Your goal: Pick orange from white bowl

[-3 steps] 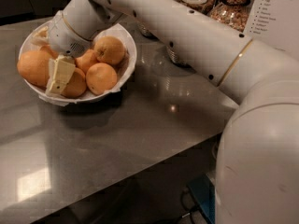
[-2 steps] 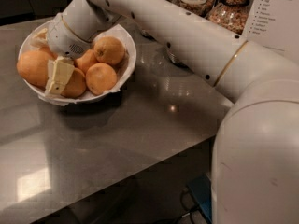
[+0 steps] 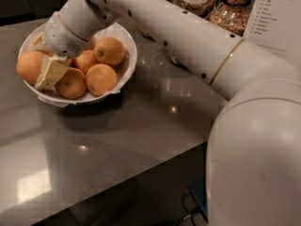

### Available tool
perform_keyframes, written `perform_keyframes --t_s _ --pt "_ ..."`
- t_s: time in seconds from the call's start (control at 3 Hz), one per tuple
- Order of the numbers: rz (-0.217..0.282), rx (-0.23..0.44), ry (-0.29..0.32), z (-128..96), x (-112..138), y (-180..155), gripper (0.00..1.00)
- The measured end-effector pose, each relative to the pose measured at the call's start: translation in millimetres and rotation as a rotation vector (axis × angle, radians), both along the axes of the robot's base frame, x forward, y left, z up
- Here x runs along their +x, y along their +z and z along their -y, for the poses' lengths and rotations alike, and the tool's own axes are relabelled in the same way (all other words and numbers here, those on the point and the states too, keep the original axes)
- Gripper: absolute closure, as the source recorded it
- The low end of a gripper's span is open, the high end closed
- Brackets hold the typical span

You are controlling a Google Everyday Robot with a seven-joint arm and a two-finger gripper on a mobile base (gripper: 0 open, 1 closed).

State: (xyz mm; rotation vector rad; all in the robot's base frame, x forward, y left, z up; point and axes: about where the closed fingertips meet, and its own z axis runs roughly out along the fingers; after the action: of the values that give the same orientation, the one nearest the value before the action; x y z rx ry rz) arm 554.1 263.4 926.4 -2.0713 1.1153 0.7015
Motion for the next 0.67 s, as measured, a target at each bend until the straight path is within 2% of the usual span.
perform_keyframes --t_s 0.67 --pt "0.0 0.0 0.0 -0.1 0.0 0.0 1.0"
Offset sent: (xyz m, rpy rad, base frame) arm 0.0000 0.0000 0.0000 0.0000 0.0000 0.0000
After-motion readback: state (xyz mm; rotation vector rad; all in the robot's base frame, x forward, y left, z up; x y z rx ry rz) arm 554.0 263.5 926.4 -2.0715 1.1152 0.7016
